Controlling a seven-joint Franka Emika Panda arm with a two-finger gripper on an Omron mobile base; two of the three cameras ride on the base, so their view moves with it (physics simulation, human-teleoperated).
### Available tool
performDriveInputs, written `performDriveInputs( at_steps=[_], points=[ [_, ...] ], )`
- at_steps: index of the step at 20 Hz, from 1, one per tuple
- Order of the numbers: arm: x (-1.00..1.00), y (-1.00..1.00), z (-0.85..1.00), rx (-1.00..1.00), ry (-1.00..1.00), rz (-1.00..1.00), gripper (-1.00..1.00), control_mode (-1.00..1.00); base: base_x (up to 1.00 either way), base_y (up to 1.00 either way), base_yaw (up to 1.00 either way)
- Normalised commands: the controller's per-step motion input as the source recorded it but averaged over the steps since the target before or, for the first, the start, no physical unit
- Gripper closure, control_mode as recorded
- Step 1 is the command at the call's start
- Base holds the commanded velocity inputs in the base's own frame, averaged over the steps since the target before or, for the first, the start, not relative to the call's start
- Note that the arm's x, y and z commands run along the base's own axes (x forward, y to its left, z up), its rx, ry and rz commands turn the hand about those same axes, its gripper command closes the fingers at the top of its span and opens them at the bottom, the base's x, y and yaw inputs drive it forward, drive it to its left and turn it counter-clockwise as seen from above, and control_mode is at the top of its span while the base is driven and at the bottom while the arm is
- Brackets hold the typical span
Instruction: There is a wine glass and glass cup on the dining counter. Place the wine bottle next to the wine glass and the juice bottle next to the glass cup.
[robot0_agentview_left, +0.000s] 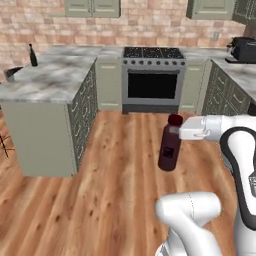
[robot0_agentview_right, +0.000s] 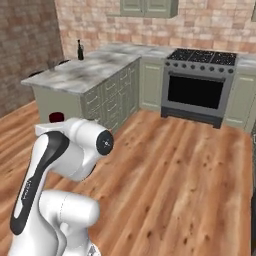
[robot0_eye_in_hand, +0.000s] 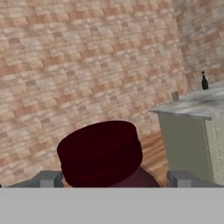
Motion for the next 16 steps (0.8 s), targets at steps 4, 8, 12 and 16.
performDriveInputs(
  at_steps=[4,8,12,16],
  points=[
    [0.0,0.0,0.0,0.0,0.0,0.0,1.0,1.0,0.68,0.61,0.1],
    [0.0,0.0,0.0,0.0,0.0,0.0,1.0,1.0,0.71,0.64,0.08],
    [0.0,0.0,0.0,0.0,0.0,0.0,1.0,1.0,0.86,0.61,0.01],
    [0.0,0.0,0.0,0.0,0.0,0.0,1.0,1.0,0.87,0.6,0.0]
  ],
)
